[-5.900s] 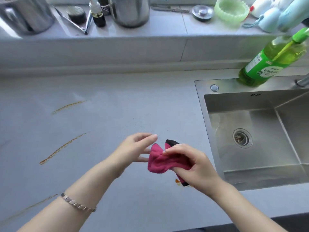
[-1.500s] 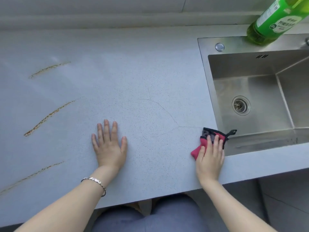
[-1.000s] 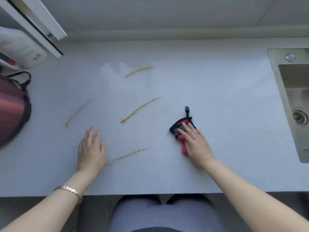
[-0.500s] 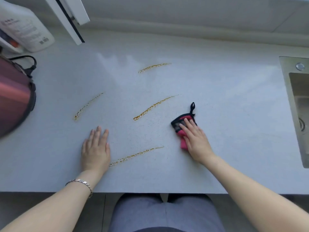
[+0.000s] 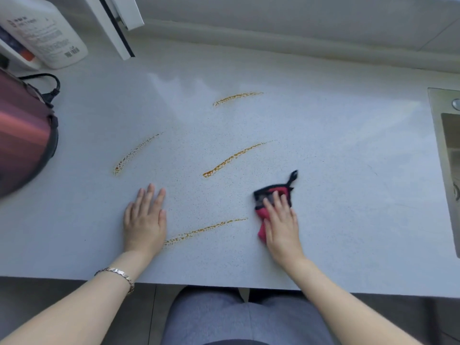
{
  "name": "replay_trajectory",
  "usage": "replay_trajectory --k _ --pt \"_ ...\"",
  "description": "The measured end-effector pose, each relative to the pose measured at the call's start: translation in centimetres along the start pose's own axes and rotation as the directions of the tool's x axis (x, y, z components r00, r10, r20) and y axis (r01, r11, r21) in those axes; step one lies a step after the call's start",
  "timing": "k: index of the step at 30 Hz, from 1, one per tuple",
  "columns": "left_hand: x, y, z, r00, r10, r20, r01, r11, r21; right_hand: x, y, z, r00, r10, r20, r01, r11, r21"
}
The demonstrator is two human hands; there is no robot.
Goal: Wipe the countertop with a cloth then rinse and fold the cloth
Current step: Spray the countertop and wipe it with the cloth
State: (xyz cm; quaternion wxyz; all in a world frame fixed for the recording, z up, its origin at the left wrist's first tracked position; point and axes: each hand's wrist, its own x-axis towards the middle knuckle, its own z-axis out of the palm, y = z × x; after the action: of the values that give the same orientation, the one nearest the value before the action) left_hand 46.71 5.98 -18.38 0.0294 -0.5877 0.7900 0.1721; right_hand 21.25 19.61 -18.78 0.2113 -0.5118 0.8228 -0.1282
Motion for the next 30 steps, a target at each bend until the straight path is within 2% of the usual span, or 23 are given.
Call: replay_trajectory --k 2,4,8,10,12,14,17,19,23,25,27,30 --pt "0.1 -0.1 -0.2 1.0 0.009 -0.015 -0.01 0.998 -0.055 -2.9 -0.3 1.1 0.981 -0.189 0.033 0.192 0.977 -0.096" --pt "-0.4 -0.7 -0.4 0.998 -0.011 -0.057 0.005 0.995 -0.095 -3.7 -1.1 1.7 0.955 -0.282 0.092 0.294 0.944 -0.152" --pt "-1.7 -2.9 -0.2 0.942 -0.235 -0.238 0.207 0.969 -0.138 1.6 -4.8 1.8 0.945 -0.308 0.111 0.326 0.916 -0.234" --pt "-1.9 -3.8 0.4 0.883 -0.385 -0.269 0.341 0.919 -0.198 3.7 -6.4 2.3 0.963 -0.252 0.095 0.268 0.933 -0.24" --pt "-1.7 -4.2 0.9 0.828 -0.492 -0.268 0.44 0.867 -0.233 3.2 -6.5 2.9 0.964 -0.256 0.075 0.267 0.936 -0.231" --pt "-1.7 -4.4 1.3 0.799 -0.53 -0.283 0.479 0.846 -0.233 1.0 -5.1 2.9 0.924 -0.369 0.102 0.383 0.891 -0.245" --pt "-1.6 -4.4 1.5 0.794 -0.515 -0.325 0.465 0.857 -0.222 -1.1 -2.9 2.0 0.842 -0.507 0.187 0.539 0.81 -0.232" --pt "-1.4 -4.6 1.5 0.782 -0.517 -0.348 0.465 0.856 -0.227 0.6 -3.7 2.1 0.835 -0.522 0.173 0.549 0.808 -0.215" --pt "-1.7 -5.0 1.9 0.783 -0.503 -0.365 0.459 0.864 -0.206 4.2 -10.0 4.9 0.923 -0.379 0.06 0.382 0.89 -0.249" --pt "-1.8 -5.1 2.0 0.781 -0.506 -0.366 0.462 0.862 -0.206 4.3 -12.9 6.5 0.928 -0.365 0.07 0.371 0.9 -0.23" --pt "-1.7 -5.0 2.0 0.781 -0.497 -0.38 0.455 0.868 -0.199 2.9 -13.6 6.8 0.86 -0.486 0.155 0.51 0.83 -0.228" --pt "-1.6 -5.0 2.0 0.774 -0.498 -0.391 0.452 0.867 -0.209 0.5 -10.3 5.4 0.689 -0.654 0.314 0.722 0.658 -0.214"
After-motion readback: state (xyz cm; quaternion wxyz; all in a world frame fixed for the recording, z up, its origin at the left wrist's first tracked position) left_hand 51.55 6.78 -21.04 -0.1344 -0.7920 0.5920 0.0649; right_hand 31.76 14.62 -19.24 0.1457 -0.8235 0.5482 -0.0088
